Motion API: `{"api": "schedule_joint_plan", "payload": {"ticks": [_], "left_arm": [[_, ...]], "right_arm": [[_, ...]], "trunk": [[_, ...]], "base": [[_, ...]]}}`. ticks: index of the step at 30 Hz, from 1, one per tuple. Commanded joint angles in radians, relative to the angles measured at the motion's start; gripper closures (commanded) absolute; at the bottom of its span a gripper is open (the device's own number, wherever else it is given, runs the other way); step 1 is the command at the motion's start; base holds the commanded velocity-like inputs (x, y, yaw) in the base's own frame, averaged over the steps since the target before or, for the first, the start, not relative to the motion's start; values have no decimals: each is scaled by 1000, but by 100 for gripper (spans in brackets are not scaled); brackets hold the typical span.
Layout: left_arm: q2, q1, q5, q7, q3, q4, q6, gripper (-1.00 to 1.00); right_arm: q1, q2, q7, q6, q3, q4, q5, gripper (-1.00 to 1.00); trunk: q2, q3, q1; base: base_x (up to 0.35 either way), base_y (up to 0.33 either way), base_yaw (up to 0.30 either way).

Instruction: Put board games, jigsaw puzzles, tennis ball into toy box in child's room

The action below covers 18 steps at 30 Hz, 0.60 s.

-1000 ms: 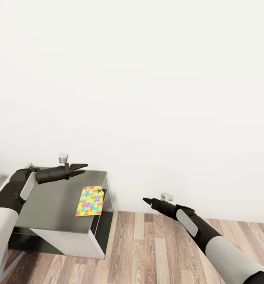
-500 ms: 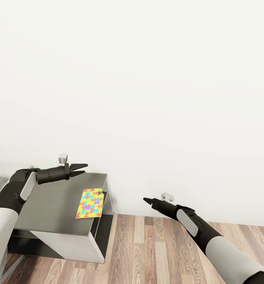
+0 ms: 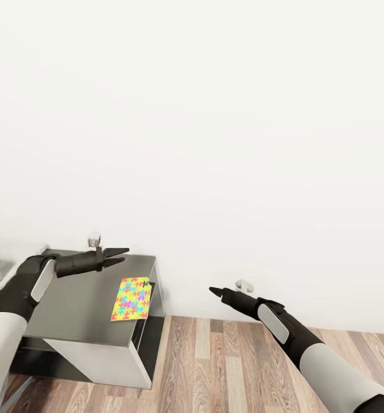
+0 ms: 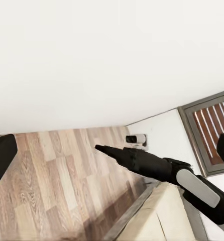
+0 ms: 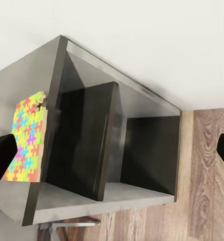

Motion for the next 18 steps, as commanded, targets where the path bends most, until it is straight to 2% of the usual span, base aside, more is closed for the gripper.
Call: {"api": "schedule_joint_plan", "payload": {"ticks": [1, 6, 10, 18], "left_arm": [[0, 9, 2, -2, 1, 0, 6, -100], [6, 96, 5, -4, 2, -1, 16, -100], [5, 145, 4, -4, 2, -1, 21, -100], [2, 168, 5, -20, 1, -5, 20, -100]], "right_arm": [[-1, -1, 0, 2, 3, 0, -6, -100], [-1, -1, 0, 2, 1, 0, -6, -100], [-1, -1, 1, 2, 0, -1, -6, -100], [-1, 1, 0, 3, 0, -1, -6, -100]], "trunk": [[-2, 0, 1], [-2, 8, 1], [-2, 15, 1], [-2, 28, 1]], "base": [[0, 0, 0], [0, 0, 0], [0, 0, 0], [0, 0, 0]]}}
